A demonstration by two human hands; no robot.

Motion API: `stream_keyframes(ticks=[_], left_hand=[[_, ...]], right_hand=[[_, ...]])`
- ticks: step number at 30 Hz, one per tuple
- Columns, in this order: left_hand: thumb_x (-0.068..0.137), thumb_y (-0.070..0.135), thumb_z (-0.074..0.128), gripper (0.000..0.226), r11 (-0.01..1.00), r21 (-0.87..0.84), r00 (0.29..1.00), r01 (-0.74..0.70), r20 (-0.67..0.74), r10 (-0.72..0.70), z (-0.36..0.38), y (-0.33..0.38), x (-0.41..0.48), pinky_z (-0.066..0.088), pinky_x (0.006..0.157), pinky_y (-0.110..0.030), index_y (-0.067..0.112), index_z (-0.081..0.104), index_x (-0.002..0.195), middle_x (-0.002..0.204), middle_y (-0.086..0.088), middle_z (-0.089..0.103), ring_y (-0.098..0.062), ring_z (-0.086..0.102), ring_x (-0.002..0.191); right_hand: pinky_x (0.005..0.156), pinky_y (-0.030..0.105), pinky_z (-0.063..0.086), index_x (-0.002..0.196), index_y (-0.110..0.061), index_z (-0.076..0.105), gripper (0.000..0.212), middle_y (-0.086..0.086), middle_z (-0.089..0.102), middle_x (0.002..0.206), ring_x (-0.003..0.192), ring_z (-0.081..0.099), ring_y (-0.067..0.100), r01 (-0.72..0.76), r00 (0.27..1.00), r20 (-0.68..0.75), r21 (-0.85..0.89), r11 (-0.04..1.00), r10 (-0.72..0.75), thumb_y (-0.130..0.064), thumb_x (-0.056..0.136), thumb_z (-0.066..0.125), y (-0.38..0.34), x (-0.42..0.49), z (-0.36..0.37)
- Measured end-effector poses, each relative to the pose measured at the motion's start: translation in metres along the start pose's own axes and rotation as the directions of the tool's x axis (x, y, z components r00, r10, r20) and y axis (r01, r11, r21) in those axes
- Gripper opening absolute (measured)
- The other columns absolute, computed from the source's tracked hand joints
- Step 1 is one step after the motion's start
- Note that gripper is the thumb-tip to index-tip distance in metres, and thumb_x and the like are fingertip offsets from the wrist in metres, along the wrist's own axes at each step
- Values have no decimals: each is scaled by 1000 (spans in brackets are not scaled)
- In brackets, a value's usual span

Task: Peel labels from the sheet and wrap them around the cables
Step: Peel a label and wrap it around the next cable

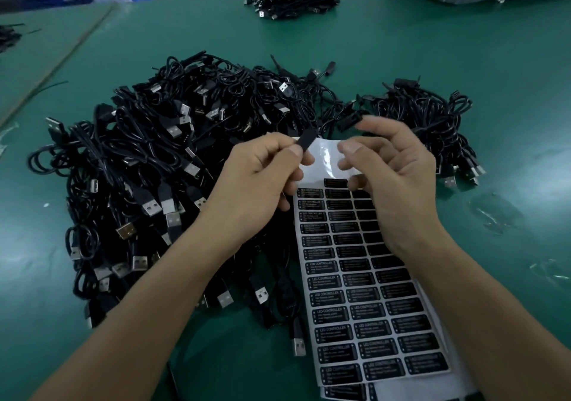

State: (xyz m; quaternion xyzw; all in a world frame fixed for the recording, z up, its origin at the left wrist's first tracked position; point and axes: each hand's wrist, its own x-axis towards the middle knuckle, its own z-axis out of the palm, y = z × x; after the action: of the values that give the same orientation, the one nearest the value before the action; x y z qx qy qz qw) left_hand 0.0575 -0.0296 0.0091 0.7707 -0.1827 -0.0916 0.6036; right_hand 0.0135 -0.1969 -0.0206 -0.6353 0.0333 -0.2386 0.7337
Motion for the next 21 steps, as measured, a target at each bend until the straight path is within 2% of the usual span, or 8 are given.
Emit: stream_keyframes(ticks=[2, 4, 7, 10, 14, 17, 21], left_hand=[[103, 15, 53, 26, 999, 17, 999, -38, 14, 38, 2, -1, -1, 48, 51, -18, 19, 72, 87, 65, 9, 60, -3, 57, 57], [102, 17, 56, 22, 996, 42, 997, -75, 34, 73, 5, -3, -2, 50, 52, -20, 21, 74, 89, 66, 8, 63, -6, 61, 57], [98, 20, 63, 16, 996, 44, 997, -73, 43, 71, 8, -5, -4, 53, 54, -22, 23, 75, 87, 68, 4, 69, -11, 67, 58], [95, 19, 67, 13, 998, 36, 998, -49, 38, 47, 8, -6, -3, 57, 58, -26, 20, 76, 86, 70, 0, 73, -17, 72, 62], [96, 13, 65, 17, 999, 34, 999, -21, 31, 20, 8, -7, -3, 62, 65, -31, 21, 76, 87, 72, -2, 75, -19, 75, 67], [95, 10, 64, 18, 1000, -15, 1000, 25, 19, -25, 7, -9, -2, 60, 62, -27, 18, 77, 88, 73, -4, 75, -20, 75, 67], [96, 8, 64, 14, 993, -82, 996, 84, -8, -85, 6, -10, 0, 58, 60, -23, 14, 75, 89, 75, -6, 76, -20, 75, 68]], right_hand=[[65, 25, 53, 118, -28, 59, 36, 6, 75, 91, 79, 70, 16, -24, 997, 70, 83, 996, 19, -17, 87, 72, -2, -1, 1], [68, 23, 53, 124, -28, 54, 44, 4, 76, 89, 79, 71, 13, -24, 993, 118, 105, 994, 11, -16, 86, 73, -2, -2, 3], [74, 19, 54, 124, -23, 54, 47, -2, 76, 78, 75, 70, 6, 1, 995, 102, 57, 998, -7, -5, 86, 75, -2, -2, 2], [81, 23, 55, 124, -24, 54, 50, -3, 75, 76, 79, 71, 9, -3, 997, 77, 27, 1000, 1, -3, 84, 77, 0, -1, 0], [80, 22, 55, 124, -25, 51, 52, -3, 75, 76, 78, 70, 8, -9, 998, 64, 5, 1000, 8, -3, 85, 77, 3, -1, 0], [76, 21, 54, 117, -27, 56, 42, -4, 74, 78, 76, 68, 7, 3, 999, 46, -21, 1000, -2, -5, 86, 76, 2, -1, 1], [69, 24, 51, 97, -22, 70, 11, -7, 69, 79, 76, 61, 10, 19, 999, -29, -41, 999, -20, -12, 91, 72, 0, 1, 1]])
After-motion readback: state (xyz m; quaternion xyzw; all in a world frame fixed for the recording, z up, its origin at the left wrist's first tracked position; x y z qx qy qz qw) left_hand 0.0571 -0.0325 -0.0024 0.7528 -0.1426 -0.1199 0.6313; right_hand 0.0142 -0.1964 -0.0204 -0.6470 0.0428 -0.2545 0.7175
